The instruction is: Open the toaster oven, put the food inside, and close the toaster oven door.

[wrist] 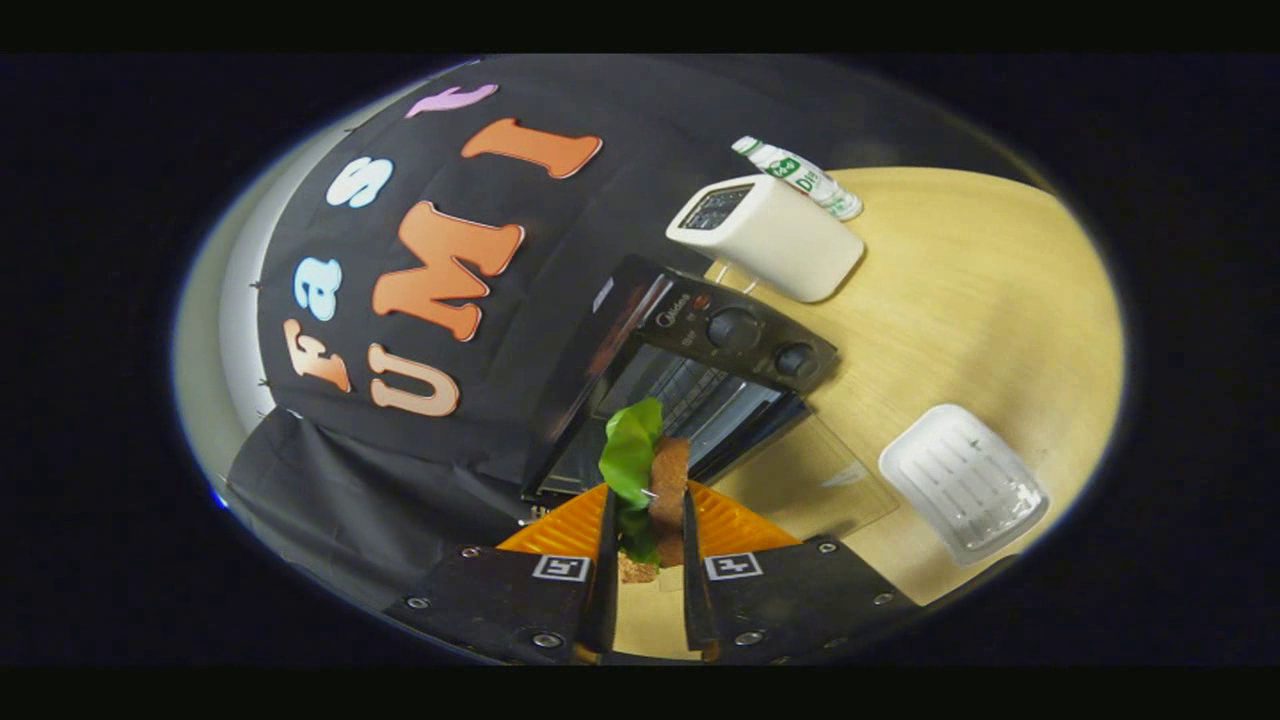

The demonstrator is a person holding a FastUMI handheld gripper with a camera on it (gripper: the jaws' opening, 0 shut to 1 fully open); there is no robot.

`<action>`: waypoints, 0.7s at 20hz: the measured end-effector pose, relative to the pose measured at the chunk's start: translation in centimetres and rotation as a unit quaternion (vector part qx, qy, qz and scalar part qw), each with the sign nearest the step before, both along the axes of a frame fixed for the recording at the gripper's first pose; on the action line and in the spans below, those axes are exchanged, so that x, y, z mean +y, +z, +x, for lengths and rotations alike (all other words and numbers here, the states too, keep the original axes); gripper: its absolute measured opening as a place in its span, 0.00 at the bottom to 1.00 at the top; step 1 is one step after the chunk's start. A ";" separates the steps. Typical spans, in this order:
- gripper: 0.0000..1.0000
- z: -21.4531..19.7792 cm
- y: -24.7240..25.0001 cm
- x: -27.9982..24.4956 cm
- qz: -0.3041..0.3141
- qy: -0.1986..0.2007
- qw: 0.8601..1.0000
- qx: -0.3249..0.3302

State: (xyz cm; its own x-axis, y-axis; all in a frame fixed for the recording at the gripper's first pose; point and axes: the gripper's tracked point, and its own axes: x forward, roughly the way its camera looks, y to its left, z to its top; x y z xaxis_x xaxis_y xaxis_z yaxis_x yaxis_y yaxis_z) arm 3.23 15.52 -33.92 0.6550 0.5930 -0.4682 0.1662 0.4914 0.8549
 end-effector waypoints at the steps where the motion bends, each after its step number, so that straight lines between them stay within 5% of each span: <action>1: 0.27 0.7 -0.5 0.7 0.004 -0.008 1.000 0.000; 14: 0.27 8.7 -5.5 7.5 0.077 -0.149 0.985 0.039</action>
